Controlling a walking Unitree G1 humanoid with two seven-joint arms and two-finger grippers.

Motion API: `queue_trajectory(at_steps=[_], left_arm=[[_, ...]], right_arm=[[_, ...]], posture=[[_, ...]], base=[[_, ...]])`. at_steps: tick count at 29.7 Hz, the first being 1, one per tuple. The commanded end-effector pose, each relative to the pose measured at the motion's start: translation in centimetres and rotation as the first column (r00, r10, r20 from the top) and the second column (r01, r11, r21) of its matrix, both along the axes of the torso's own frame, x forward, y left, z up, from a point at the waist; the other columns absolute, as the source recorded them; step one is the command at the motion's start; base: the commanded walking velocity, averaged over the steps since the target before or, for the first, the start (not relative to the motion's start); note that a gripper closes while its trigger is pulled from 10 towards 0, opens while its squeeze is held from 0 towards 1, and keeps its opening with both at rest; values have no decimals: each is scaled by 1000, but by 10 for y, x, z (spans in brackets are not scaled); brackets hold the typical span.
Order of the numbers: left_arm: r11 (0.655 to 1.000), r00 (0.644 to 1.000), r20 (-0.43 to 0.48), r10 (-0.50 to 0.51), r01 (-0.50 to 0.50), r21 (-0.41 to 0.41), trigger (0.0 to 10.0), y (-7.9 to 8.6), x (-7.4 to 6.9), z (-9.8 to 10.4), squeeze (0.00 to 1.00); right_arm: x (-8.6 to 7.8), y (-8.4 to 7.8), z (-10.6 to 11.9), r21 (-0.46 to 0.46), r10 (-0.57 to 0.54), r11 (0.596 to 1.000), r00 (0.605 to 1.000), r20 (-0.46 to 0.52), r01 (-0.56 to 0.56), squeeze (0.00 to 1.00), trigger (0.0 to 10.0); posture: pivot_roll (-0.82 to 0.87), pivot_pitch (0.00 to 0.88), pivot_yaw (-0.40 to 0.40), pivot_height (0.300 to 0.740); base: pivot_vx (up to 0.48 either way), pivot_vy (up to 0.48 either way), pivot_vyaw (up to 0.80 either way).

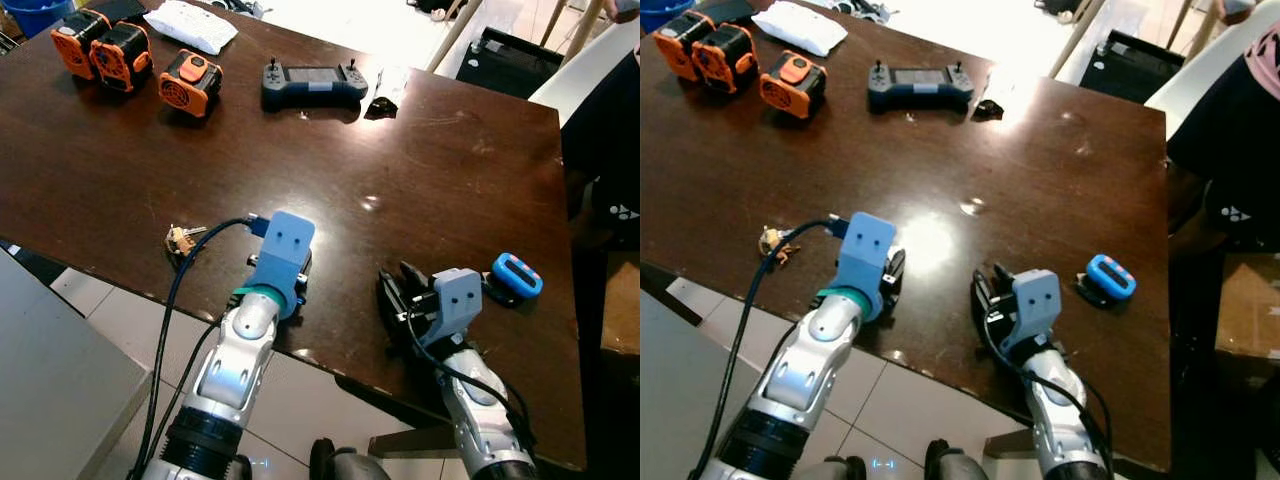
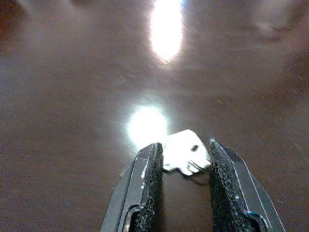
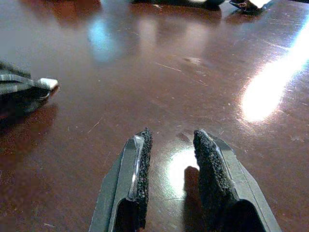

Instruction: Hang keys on a hook

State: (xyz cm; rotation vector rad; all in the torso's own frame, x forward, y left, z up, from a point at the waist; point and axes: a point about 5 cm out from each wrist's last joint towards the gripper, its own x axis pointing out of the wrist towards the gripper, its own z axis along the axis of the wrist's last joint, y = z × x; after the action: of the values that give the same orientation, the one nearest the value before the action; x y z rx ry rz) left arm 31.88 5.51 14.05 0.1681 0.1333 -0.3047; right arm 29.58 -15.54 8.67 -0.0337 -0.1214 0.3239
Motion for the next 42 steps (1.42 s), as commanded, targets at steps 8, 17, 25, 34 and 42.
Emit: queue_trajectory(at_steps=[8,17,25,34,42], left_arm=[[992,984,-134,-117,110,-63,10000,-12,-12,-11,0],[977,993,-71,-90,102,187,0,-2,-14,-23,0],[969,999,-22,-26,31,245,0,9,-13,-22,0],[963,999,34,35,-43,267,0,16,-10,-20,0],[949,987,140,-85,38,313,0,26,-11,0,0]], right_arm=[[-14,-3,-31,-24,-6,1000,989,-149,2,0,10000],[-12,-3,-30,-27,-3,1000,989,-146,-1,0,10000],[-12,-3,-30,-28,-3,1000,989,-146,-1,0,10000],[-11,-3,-30,-28,-2,1000,989,-147,-2,0,10000],[-12,-4,-31,-27,-6,1000,989,-148,2,0,10000]], posture=[[-51,199,-11,740],[-50,189,-13,740],[-48,185,-14,740],[-45,189,-15,740],[-49,194,-12,740]], base=[[0,0,0],[0,0,0],[0,0,0],[0,0,0],[0,0,0]])
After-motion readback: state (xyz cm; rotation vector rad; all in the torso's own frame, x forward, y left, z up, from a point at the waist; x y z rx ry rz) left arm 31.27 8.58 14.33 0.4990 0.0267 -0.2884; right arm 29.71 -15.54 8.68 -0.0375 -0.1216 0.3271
